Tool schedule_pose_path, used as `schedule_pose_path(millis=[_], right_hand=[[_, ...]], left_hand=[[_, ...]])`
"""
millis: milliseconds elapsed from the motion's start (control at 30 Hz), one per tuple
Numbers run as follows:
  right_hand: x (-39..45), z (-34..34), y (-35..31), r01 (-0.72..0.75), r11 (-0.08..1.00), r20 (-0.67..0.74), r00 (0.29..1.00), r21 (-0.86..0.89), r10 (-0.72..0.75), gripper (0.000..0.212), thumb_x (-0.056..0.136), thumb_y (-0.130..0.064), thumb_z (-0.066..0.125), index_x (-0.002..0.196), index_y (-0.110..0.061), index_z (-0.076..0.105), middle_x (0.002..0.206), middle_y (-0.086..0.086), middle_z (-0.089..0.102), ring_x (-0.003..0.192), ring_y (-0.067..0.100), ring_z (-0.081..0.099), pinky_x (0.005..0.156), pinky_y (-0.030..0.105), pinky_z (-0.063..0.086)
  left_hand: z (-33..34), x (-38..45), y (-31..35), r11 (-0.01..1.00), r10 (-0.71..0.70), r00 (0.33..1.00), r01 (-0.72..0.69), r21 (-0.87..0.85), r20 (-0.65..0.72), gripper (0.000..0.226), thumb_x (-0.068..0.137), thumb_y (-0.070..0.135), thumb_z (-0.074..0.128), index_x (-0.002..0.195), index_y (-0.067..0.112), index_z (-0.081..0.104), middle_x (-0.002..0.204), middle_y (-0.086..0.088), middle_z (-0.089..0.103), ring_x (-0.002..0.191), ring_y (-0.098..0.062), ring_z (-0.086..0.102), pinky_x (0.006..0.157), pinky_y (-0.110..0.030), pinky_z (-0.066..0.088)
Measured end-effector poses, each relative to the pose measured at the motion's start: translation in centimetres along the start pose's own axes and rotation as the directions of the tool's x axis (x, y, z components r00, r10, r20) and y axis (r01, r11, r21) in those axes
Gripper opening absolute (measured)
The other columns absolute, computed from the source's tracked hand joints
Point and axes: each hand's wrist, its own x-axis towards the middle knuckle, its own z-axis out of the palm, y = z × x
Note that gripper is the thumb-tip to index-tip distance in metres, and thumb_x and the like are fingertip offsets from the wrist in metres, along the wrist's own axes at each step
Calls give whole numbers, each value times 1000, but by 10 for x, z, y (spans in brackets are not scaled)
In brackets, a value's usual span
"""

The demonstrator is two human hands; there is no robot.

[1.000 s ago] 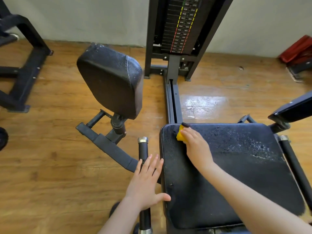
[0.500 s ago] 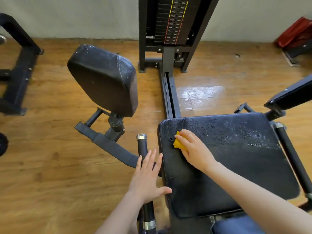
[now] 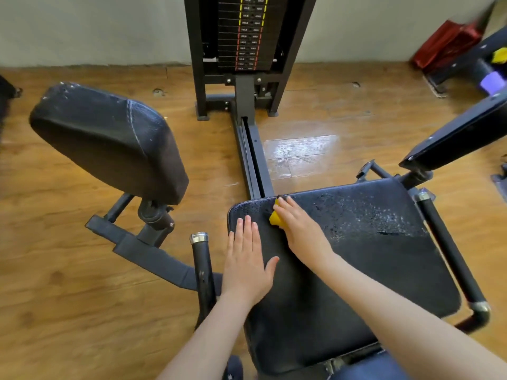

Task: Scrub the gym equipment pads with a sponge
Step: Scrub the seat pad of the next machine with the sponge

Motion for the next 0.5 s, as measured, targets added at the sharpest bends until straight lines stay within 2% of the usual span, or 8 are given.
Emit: schedule_pose_path(millis=[100, 167, 233, 267, 333, 367, 433, 500], right_hand=[[-33, -6, 14, 135, 990, 136, 982, -46, -128, 58, 89, 5, 48, 142, -13, 34, 152, -3, 19, 141, 13, 5, 112, 29, 15], [-41, -16, 28, 176, 984, 144, 975, -35, -170, 60, 86, 10, 48, 141, -13, 36, 151, -3, 21, 137, 10, 3, 111, 29, 13], [-32, -23, 43, 70, 997, 41, 997, 18, -71, 59, 81, 15, 51, 135, -9, 46, 148, 4, 34, 137, 14, 16, 112, 37, 28], [-23, -26, 52, -43, 996, -54, 997, 79, 47, 55, 82, 14, 51, 132, -9, 49, 146, 5, 38, 138, 16, 24, 110, 38, 32], [1, -34, 65, -325, 916, -142, 921, 233, 363, 42, 91, 3, 47, 130, -10, 51, 149, 2, 35, 138, 19, 30, 107, 34, 31], [12, -35, 70, -416, 866, -151, 871, 278, 468, 36, 94, -2, 45, 128, -10, 52, 150, 2, 33, 138, 20, 29, 106, 34, 30], [24, -29, 68, -474, 842, -190, 829, 257, 525, 32, 95, -5, 42, 125, -10, 52, 149, 3, 34, 140, 19, 25, 106, 33, 28], [21, -16, 52, -411, 896, -224, 869, 167, 440, 41, 91, 3, 44, 129, -9, 50, 146, 5, 38, 140, 19, 26, 108, 30, 27]], left_hand=[[9, 0, 0, 999, -18, 999, 20, 26, -45, 79, 87, 58, 11, 145, 5, -1, 155, -12, -5, 144, -27, -6, 115, -41, 2], [8, 0, 1, 999, -16, 999, 18, 51, -49, 80, 88, 56, 21, 145, 2, 14, 155, -17, 12, 144, -31, 11, 114, -44, 13], [9, 2, 0, 999, -4, 998, 7, 53, -61, 80, 86, 54, 30, 142, -3, 32, 151, -20, 30, 140, -33, 27, 114, -46, 24], [11, 2, -1, 998, -1, 999, 4, 61, -54, 79, 86, 53, 32, 141, -3, 37, 150, -20, 33, 139, -34, 30, 114, -46, 25], [12, 1, -1, 997, -1, 999, 5, 82, -43, 78, 86, 53, 33, 140, -3, 39, 149, -19, 34, 140, -33, 28, 115, -45, 24], [13, 1, -2, 996, 2, 999, 2, 88, -48, 78, 86, 53, 33, 140, -3, 39, 149, -19, 34, 141, -32, 25, 116, -45, 21], [13, 2, -2, 995, 0, 999, 4, 104, -46, 78, 86, 53, 33, 141, -2, 37, 150, -19, 33, 141, -32, 20, 116, -45, 18], [14, 2, -2, 995, 6, 999, -1, 100, -46, 79, 86, 53, 34, 142, -3, 34, 151, -20, 31, 141, -32, 19, 113, -44, 16]])
